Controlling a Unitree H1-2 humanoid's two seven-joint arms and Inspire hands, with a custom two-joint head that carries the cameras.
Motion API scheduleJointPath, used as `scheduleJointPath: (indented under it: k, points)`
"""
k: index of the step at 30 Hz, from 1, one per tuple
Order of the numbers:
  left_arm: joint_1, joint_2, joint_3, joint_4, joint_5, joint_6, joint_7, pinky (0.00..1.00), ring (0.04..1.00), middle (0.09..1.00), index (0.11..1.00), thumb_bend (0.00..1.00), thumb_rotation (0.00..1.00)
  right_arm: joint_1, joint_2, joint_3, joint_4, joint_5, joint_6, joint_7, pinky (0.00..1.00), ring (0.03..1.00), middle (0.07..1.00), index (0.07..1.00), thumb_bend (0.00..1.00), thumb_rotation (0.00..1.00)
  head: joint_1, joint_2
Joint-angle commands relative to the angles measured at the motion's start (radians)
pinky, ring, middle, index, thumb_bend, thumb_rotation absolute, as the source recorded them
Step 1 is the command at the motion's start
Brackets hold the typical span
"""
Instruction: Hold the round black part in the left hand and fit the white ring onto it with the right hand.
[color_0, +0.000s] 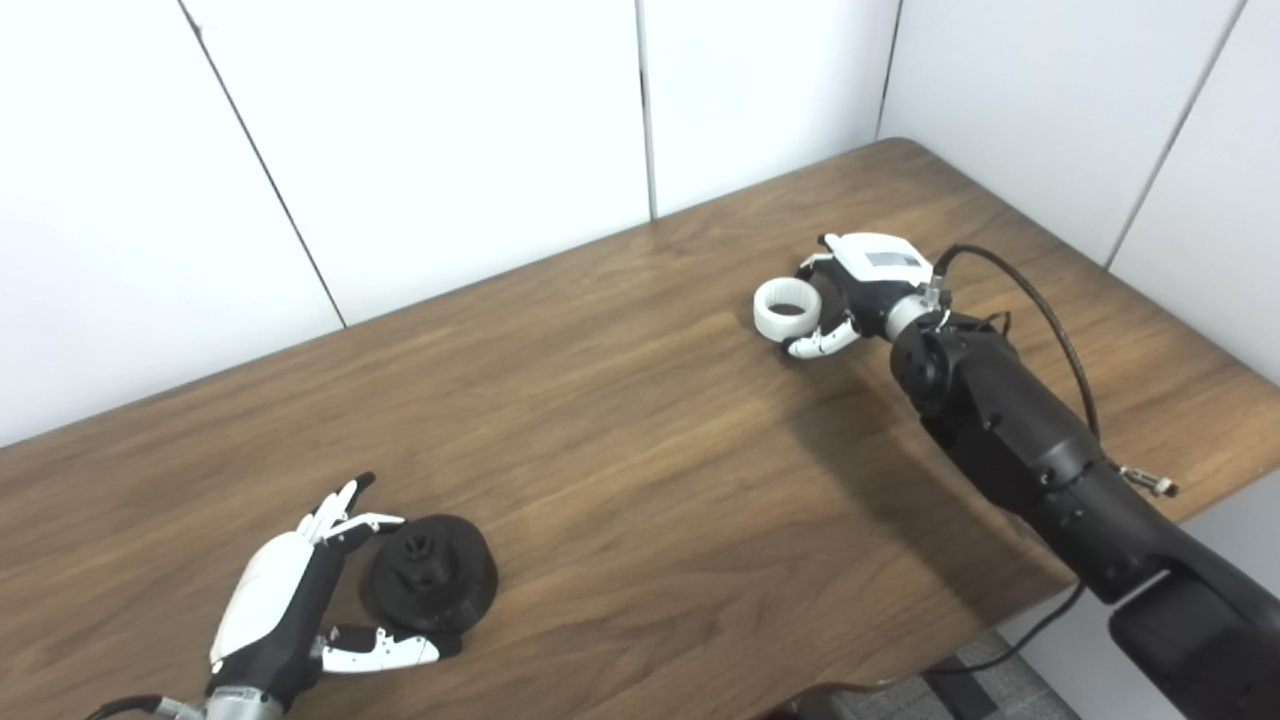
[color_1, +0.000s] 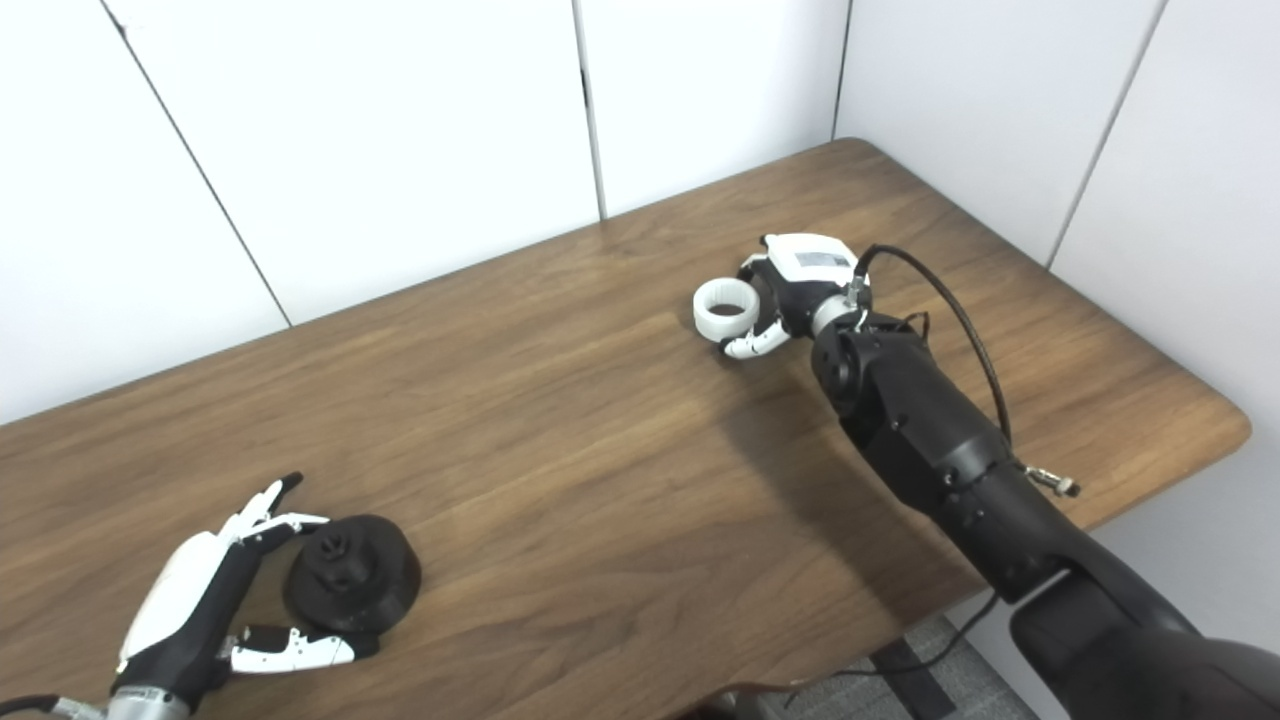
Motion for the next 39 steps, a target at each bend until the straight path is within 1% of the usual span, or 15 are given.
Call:
scheduleJointPath:
  k: [1,7,14,17,20,24,25,26,27,30,39]
  points:
    - [-0.026,0.01,0.0,-0.02,0.024,-0.006,0.008,1.0,1.0,1.0,0.634,0.94,0.3,-0.031,0.001,0.009,-0.015,-0.009,0.004,0.012,0.83,0.954,0.997,0.829,0.9,0.42,0.0,0.002]
    - [-0.025,0.008,0.0,-0.021,0.027,-0.001,0.009,1.0,1.0,1.0,0.633,0.94,0.29,-0.038,0.007,0.017,-0.011,-0.006,0.003,0.018,0.92,0.958,1.0,0.841,0.89,0.43,0.004,0.004]
    - [-0.025,0.008,-0.001,-0.029,0.025,0.008,0.003,1.0,1.0,1.0,0.635,0.94,0.28,-0.043,0.014,0.02,-0.012,-0.009,0.004,0.015,0.92,0.955,0.997,0.834,0.89,0.41,0.004,0.004]
    - [-0.023,0.009,0.0,-0.028,0.023,0.003,0.006,1.0,1.0,1.0,0.633,0.94,0.29,-0.039,0.024,0.011,-0.017,-0.006,0.003,-0.01,0.92,0.939,0.978,0.768,0.84,0.37,0.004,0.006]
    - [-0.022,0.011,0.0,-0.03,0.024,0.004,0.005,1.0,1.0,1.0,0.632,0.94,0.29,-0.03,0.037,-0.001,-0.008,0.003,-0.006,-0.075,0.93,0.913,0.947,0.685,0.79,0.28,0.005,0.006]
    - [-0.02,0.013,-0.001,-0.03,0.026,0.0,0.007,1.0,1.0,1.0,0.631,0.93,0.29,-0.025,0.041,-0.002,0.005,0.011,-0.02,-0.134,0.96,0.903,0.919,0.627,0.74,0.21,0.005,0.007]
    - [-0.021,0.014,-0.001,-0.03,0.027,0.0,0.006,1.0,1.0,1.0,0.632,0.93,0.29,-0.025,0.043,-0.005,0.007,0.019,-0.023,-0.147,0.97,0.902,0.915,0.596,0.69,0.19,0.004,0.007]
    - [-0.021,0.014,-0.001,-0.029,0.027,0.0,0.006,1.0,1.0,1.0,0.632,0.93,0.29,-0.024,0.044,-0.008,0.01,0.025,-0.026,-0.16,0.99,0.902,0.912,0.547,0.61,0.17,0.004,0.006]
    - [-0.022,0.014,-0.001,-0.03,0.027,0.001,0.006,1.0,1.0,1.0,0.633,0.93,0.3,-0.023,0.045,-0.009,0.01,0.031,-0.029,-0.167,0.99,0.901,0.91,0.521,0.56,0.16,0.004,0.006]
    - [-0.023,0.013,0.0,-0.03,0.029,0.001,0.007,1.0,1.0,1.0,0.632,0.93,0.3,-0.025,0.038,-0.001,0.013,0.038,-0.028,-0.177,1.0,0.898,0.911,0.497,0.52,0.15,0.006,0.008]
    - [-0.026,0.009,-0.001,-0.031,0.034,0.003,0.008,1.0,1.0,1.0,0.632,0.93,0.29,-0.024,0.029,0.004,0.014,0.049,-0.024,-0.183,0.99,0.894,0.903,0.494,0.52,0.15,0.007,0.009]
